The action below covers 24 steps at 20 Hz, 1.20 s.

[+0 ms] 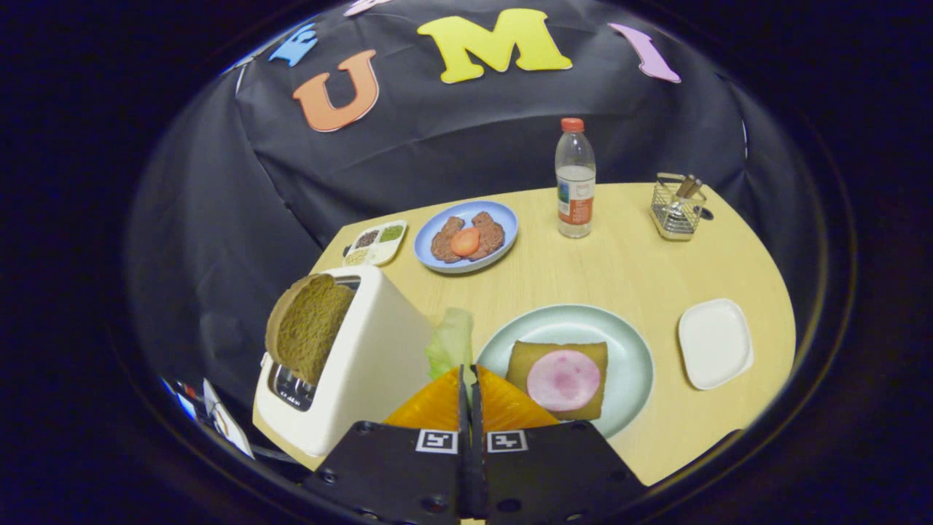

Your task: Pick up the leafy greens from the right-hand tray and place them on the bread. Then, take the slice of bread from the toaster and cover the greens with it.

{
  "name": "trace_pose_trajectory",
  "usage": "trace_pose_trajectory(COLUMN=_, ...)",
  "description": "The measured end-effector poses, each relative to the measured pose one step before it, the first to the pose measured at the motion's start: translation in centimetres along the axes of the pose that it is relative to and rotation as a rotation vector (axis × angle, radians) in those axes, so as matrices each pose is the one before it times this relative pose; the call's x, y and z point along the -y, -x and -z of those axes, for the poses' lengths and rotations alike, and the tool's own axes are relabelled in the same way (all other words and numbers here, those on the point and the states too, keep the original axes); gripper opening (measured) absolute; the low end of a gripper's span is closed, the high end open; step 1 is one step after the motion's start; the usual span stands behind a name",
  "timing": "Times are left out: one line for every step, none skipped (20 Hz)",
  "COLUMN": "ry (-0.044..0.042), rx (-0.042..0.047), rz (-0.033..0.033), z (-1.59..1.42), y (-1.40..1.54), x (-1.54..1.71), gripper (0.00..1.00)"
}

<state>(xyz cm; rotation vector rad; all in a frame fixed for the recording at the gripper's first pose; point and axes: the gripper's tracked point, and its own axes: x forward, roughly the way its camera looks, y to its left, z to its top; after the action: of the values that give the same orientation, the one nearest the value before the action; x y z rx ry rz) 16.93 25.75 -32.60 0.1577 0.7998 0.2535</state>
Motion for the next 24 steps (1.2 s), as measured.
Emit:
trace_pose_trajectory(ry=-0.0077, rx=0.00394, rz=0.0165, z=-0.14, y=-0.839, x=0.879, gripper=0.0)
trace_pose_trajectory(ry=-0.01458, rx=-0.00811, rz=0.02364, z=0.065, y=-0.789, x=1.041, gripper=0.0)
trace_pose_trajectory(ry=-0.0258, rx=-0.01656, rz=0.02025, z=0.332, y=-0.68, x=1.066, gripper=0.0)
trace_pose_trajectory(ry=-0.02849, rx=-0.01442, rz=0.01719, z=0.11, y=-0.476, x=0.966, gripper=0.0)
trace_pose_trajectory(ry=-0.02143, rx=-0.00879, rz=0.01603, z=0.047, y=-0.541, x=0.98, gripper=0.0)
trace_pose_trajectory(ry=-0.01151, rx=-0.00273, rz=0.0084, z=-0.152, y=-0.287, x=0.632, gripper=0.0)
trace_pose_trajectory(ry=-0.00006, rx=-0.0019, rz=0.01188, z=-0.049, y=-0.278, x=0.707, gripper=0.0)
trace_pose_trajectory(ry=0.00014, rx=-0.00221, rz=0.00865, z=-0.034, y=-0.138, x=0.598, gripper=0.0)
trace_pose_trajectory(ry=-0.00028, rx=-0.0063, rz=0.00312, z=0.057, y=-0.087, x=0.263, gripper=0.0)
trace_pose_trajectory(ry=0.003, rx=-0.00298, rz=0.00646, z=-0.03, y=-0.082, x=0.283, gripper=0.0)
trace_pose_trajectory(ry=0.00254, rx=0.0, rz=0.00445, z=-0.068, y=-0.137, x=0.332, gripper=0.0)
trace_pose_trajectory(ry=0.00305, rx=0.00166, rz=0.00116, z=-0.13, y=-0.032, x=0.109, gripper=0.0)
trace_pose_trajectory(ry=0.00773, rx=0.00132, rz=0.00428, z=-0.064, y=-0.107, x=0.148, gripper=0.0)
trace_pose_trajectory(ry=0.01452, rx=0.00064, rz=0.00979, z=-0.094, y=-0.175, x=0.282, gripper=0.0)
trace_pose_trajectory(ry=0.01467, rx=0.00088, rz=0.0142, z=-0.079, y=-0.178, x=0.337, gripper=0.0)
trace_pose_trajectory(ry=0.01216, rx=0.00604, rz=0.02933, z=-0.178, y=-0.438, x=0.618, gripper=0.0)
trace_pose_trajectory(ry=0.01, rx=-0.00178, rz=0.02796, z=-0.017, y=-0.199, x=0.645, gripper=0.01)
trace_pose_trajectory(ry=-0.00136, rx=0.00035, rz=0.0066, z=-0.106, y=-0.162, x=0.275, gripper=0.01)
trace_pose_trajectory(ry=-0.00419, rx=-0.00488, rz=0.00301, z=-0.021, y=-0.35, x=0.158, gripper=0.02)
trace_pose_trajectory(ry=-0.00188, rx=-0.00703, rz=0.0041, z=0.112, y=-0.277, x=0.263, gripper=0.03)
trace_pose_trajectory(ry=0.00284, rx=-0.01184, rz=-0.00012, z=0.227, y=-0.188, x=0.151, gripper=0.03)
trace_pose_trajectory(ry=0.00786, rx=-0.01216, rz=-0.00053, z=0.194, y=-0.224, x=0.167, gripper=0.03)
trace_pose_trajectory(ry=0.00932, rx=-0.01551, rz=-0.00432, z=0.27, y=-0.16, x=0.003, gripper=0.03)
trace_pose_trajectory(ry=0.0042, rx=-0.01011, rz=-0.01759, z=0.087, y=0.013, x=-0.255, gripper=0.03)
